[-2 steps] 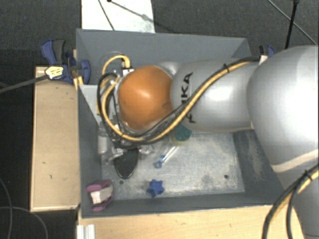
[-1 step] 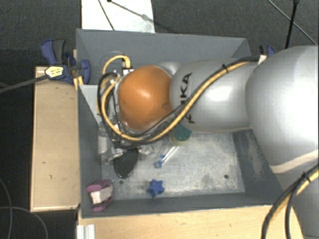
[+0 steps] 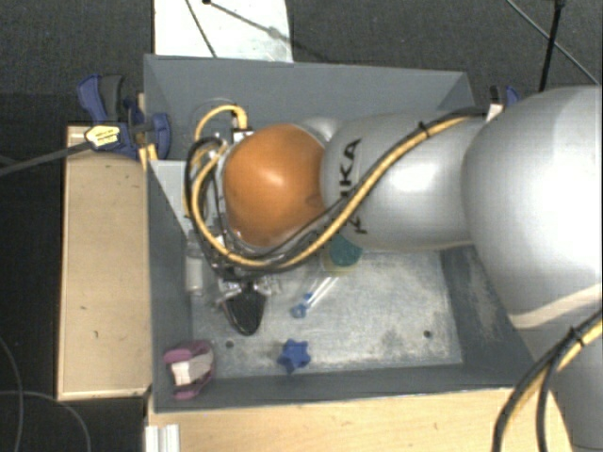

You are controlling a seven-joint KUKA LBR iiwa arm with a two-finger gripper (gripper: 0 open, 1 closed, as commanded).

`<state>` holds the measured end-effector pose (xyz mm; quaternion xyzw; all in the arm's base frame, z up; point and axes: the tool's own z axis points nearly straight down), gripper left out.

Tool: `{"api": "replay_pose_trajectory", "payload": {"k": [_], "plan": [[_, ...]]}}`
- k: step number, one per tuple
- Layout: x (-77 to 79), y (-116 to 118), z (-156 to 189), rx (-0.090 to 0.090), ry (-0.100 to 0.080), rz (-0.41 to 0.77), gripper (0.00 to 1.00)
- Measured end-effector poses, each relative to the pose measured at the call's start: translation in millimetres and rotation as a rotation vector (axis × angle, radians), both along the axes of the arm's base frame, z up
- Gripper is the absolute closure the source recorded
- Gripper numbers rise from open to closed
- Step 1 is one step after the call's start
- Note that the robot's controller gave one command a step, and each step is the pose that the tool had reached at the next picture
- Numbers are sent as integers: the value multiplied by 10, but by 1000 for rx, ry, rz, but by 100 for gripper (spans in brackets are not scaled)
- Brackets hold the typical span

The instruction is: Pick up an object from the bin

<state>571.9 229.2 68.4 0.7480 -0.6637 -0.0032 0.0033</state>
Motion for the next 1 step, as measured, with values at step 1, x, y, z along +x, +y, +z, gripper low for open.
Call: {"api": "replay_pose_trajectory", "payload": {"k": [1], "plan": [[20, 9, 984, 6, -18, -16, 100]]}}
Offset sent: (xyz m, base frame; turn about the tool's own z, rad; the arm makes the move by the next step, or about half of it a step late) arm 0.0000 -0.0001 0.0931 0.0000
